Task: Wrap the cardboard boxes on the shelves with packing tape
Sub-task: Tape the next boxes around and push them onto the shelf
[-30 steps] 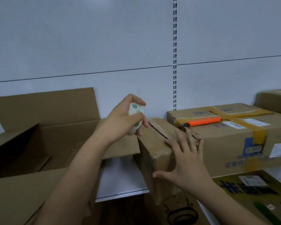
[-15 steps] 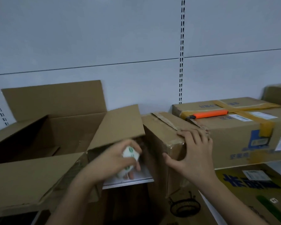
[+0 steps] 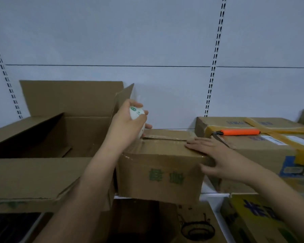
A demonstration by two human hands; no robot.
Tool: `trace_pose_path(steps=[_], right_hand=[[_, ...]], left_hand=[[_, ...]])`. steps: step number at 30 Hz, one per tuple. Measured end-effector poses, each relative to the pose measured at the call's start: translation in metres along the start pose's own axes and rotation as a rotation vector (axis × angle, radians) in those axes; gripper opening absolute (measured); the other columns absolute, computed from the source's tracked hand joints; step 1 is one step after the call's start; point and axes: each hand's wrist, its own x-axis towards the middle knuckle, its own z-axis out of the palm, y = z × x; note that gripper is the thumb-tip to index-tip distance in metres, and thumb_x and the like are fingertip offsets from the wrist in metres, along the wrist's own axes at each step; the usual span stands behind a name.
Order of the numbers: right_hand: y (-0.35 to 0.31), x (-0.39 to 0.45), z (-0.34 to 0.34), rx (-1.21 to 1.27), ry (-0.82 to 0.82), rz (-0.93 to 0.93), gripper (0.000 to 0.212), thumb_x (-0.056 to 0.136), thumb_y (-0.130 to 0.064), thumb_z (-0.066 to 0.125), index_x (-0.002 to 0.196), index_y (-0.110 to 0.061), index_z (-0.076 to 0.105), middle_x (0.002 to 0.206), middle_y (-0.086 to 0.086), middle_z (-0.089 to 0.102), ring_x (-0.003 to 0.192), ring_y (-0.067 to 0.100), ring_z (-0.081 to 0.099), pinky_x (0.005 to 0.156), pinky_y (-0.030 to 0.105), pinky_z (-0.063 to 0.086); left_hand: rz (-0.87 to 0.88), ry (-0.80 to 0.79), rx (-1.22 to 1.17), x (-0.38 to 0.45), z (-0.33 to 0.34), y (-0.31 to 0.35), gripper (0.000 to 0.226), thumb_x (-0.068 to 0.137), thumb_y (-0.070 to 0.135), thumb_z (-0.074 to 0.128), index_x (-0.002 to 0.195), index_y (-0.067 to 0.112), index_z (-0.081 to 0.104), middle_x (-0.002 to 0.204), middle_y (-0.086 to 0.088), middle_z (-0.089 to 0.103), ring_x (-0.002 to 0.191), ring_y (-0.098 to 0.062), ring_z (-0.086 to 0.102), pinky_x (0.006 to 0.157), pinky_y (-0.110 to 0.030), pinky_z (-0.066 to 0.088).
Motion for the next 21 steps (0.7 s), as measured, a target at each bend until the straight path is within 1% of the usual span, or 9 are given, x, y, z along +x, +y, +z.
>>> trace_pose_path(steps=[4,7,9,10,12,13,15,17,21], right_hand=[[0.026,0.025,-0.016,-0.186,-0.060,0.149,0.066,0.093,-0.013,0.054,0.152,-0.037,0.034,0.157,-0.014,0.033,0.145,0.010,0.027,0.119,0.030,0.022],[0.027,0.039,-0.019,-0.122,0.066,0.206,0.051,0.090,-0.008,0.050,0.135,-0.031,0.058,0.139,-0.005,0.057,0.129,0.016,0.050,0.099,0.029,0.042],[0.009,0.049,-0.024,0.167,0.292,0.234,0.029,0.097,-0.023,0.055,0.122,-0.031,0.067,0.118,-0.010,0.066,0.112,0.010,0.060,0.084,0.023,0.044],[-0.005,0.054,-0.029,0.409,0.369,0.247,0.023,0.097,-0.034,0.059,0.118,-0.031,0.067,0.112,-0.012,0.069,0.105,0.006,0.063,0.085,0.022,0.047],[-0.029,0.067,-0.038,0.849,0.390,0.254,0.039,0.087,-0.051,0.064,0.116,-0.024,0.067,0.103,-0.007,0.073,0.094,0.007,0.070,0.087,0.031,0.058],[-0.036,0.073,-0.040,0.939,0.393,0.263,0.046,0.082,-0.054,0.067,0.115,-0.021,0.067,0.101,-0.003,0.074,0.090,0.009,0.072,0.085,0.035,0.060],[-0.041,0.083,-0.038,0.927,0.466,0.317,0.044,0.077,-0.051,0.077,0.106,-0.019,0.070,0.093,0.001,0.075,0.083,0.014,0.073,0.081,0.040,0.061],[-0.039,0.089,-0.035,0.842,0.564,0.403,0.030,0.076,-0.043,0.082,0.092,-0.020,0.072,0.080,0.000,0.075,0.076,0.017,0.073,0.078,0.044,0.060],[-0.031,0.092,-0.038,0.709,0.647,0.447,0.015,0.080,-0.027,0.080,0.068,-0.023,0.073,0.061,-0.005,0.069,0.058,0.006,0.064,0.067,0.032,0.058]], left_hand=[[-0.082,-0.145,-0.133,0.004,0.011,-0.004,0.014,0.099,0.006,0.048,0.108,0.016,0.053,0.114,-0.007,0.070,0.068,-0.031,0.074,0.057,-0.032,0.054],[-0.147,-0.221,-0.138,0.011,0.024,-0.007,0.016,0.102,0.013,0.042,0.112,0.011,0.055,0.102,-0.010,0.075,0.047,-0.026,0.063,0.047,-0.027,0.047],[-0.173,-0.275,-0.145,0.018,0.031,-0.004,0.021,0.101,0.013,0.039,0.108,0.011,0.058,0.092,-0.014,0.076,0.041,-0.024,0.056,0.048,-0.027,0.043],[-0.170,-0.299,-0.147,0.021,0.034,-0.002,0.024,0.101,0.012,0.038,0.105,0.010,0.061,0.088,-0.017,0.075,0.040,-0.023,0.054,0.049,-0.027,0.042],[-0.128,-0.343,-0.117,0.027,0.042,0.003,0.029,0.102,0.013,0.036,0.104,0.007,0.064,0.082,-0.021,0.072,0.039,-0.023,0.052,0.047,-0.026,0.043],[-0.107,-0.368,-0.088,0.030,0.047,0.004,0.030,0.103,0.015,0.036,0.105,0.006,0.065,0.080,-0.021,0.071,0.039,-0.023,0.053,0.045,-0.026,0.044],[-0.088,-0.418,-0.051,0.035,0.056,0.004,0.030,0.105,0.019,0.037,0.106,0.005,0.064,0.076,-0.018,0.069,0.040,-0.024,0.053,0.043,-0.027,0.045],[-0.084,-0.436,-0.024,0.038,0.062,0.005,0.027,0.106,0.020,0.037,0.104,0.007,0.062,0.073,-0.015,0.069,0.039,-0.023,0.054,0.042,-0.027,0.045],[-0.084,-0.467,0.074,0.044,0.066,0.002,0.020,0.106,0.018,0.039,0.113,0.007,0.054,0.083,-0.018,0.073,0.046,-0.024,0.061,0.050,-0.029,0.049]])
